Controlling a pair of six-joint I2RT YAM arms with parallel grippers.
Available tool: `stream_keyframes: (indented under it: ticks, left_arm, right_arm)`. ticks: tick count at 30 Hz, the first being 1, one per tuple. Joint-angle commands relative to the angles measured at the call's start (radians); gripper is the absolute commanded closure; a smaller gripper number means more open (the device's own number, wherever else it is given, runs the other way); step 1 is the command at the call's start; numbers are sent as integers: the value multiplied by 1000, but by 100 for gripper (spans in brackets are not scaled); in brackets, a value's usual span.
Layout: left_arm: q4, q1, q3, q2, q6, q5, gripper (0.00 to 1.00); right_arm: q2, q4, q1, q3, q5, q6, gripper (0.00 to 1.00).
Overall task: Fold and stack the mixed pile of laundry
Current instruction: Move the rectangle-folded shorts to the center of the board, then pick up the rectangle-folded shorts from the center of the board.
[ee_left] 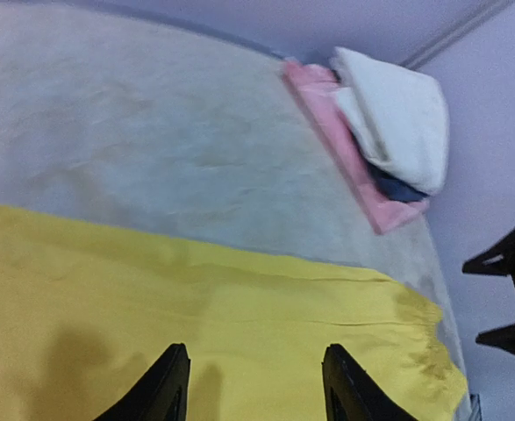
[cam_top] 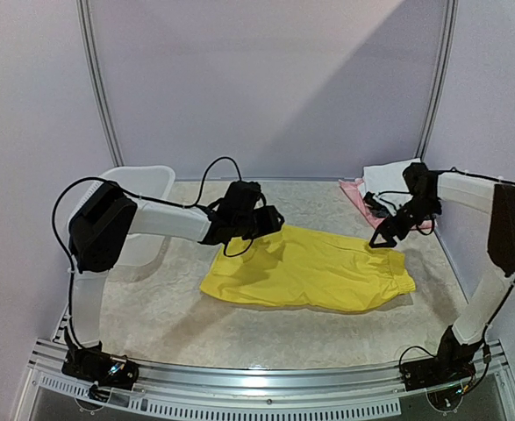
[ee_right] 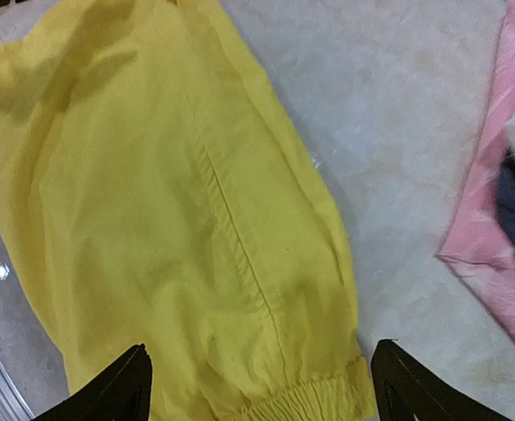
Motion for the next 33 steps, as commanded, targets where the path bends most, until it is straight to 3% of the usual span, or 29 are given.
stream_keyframes:
  ticks: [1, 2, 7, 11, 17, 20, 26, 33]
  left_arm:
    - [-14, -114, 131, -36, 145, 110, 47]
    - [-6, -143, 159, -16, 172, 144, 47]
    - [19, -232, 343, 130, 212, 323, 49]
    - [-42, -281, 525, 266, 226, 428, 56]
    - [-155, -316, 799, 509, 149, 503, 61]
    - [-158, -318, 880, 603, 80, 521, 62]
    - [-207, -306, 966, 721, -33, 483, 62]
    - [-185, -287, 957, 757, -90, 480, 62]
  right_arm:
    - [-179, -71, -130, -5, -63, 104, 8]
    - [-179, -112, -176, 2, -92, 119, 2]
    - [-120, -204, -438, -18, -226, 98, 1]
    - [-54, -362, -528, 11, -280, 25, 1]
    - [179, -556, -545, 62, -339, -80, 1]
    - [268, -536, -544, 56, -344, -70, 1]
    - [346, -489, -521, 42, -305, -21, 4]
    - [392, -429, -463, 28, -270, 79, 4]
